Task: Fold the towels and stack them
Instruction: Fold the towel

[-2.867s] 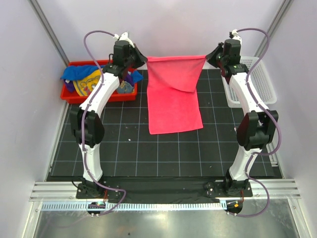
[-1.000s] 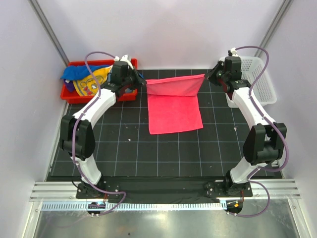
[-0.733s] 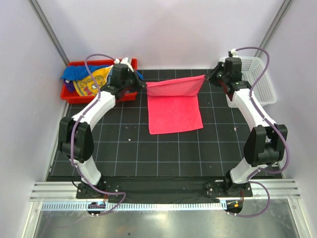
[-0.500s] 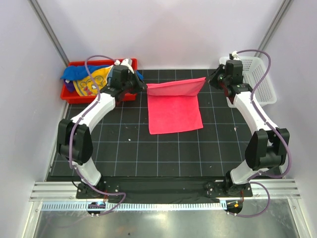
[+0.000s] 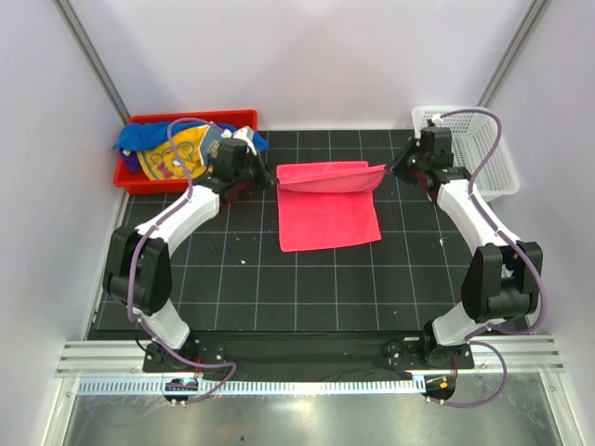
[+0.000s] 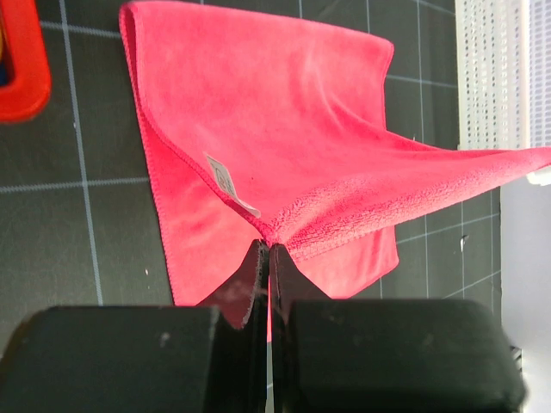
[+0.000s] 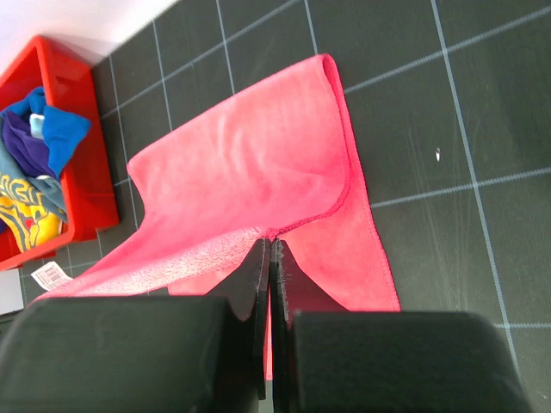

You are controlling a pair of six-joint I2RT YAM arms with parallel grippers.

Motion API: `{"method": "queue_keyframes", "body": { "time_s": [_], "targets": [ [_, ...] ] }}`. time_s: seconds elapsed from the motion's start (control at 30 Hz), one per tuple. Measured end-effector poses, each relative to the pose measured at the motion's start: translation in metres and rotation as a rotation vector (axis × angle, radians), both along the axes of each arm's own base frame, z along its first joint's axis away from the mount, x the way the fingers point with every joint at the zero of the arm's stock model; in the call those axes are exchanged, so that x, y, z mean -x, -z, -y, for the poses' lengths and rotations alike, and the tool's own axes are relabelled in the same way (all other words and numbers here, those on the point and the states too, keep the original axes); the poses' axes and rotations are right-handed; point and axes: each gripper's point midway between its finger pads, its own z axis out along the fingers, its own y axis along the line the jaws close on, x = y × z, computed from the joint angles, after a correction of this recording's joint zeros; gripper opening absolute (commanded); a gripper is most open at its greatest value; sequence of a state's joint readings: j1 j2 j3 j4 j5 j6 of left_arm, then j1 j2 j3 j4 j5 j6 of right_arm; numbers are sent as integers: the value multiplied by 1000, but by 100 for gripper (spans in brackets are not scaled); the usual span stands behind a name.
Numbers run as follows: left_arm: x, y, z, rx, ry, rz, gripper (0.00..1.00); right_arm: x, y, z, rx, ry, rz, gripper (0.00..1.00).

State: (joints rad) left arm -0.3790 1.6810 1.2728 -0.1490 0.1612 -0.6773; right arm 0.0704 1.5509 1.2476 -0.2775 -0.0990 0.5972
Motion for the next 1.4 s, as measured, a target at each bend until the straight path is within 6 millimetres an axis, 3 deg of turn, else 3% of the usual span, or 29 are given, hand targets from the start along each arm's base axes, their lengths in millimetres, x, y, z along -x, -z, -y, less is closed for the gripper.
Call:
{"method": "queue_keyframes", "body": {
  "time_s": [0.47, 0.87, 1.4],
  "targets": [
    [26, 22, 0, -19, -6, -55, 0, 34, 35, -3, -19, -26, -99, 1],
    [56, 55, 11, -69, 2, -121, 0, 64, 74, -4, -8, -36, -210, 1],
    [106, 103, 14, -141, -13, -220, 0, 104, 105, -5, 27, -70, -320, 1]
  ]
}}
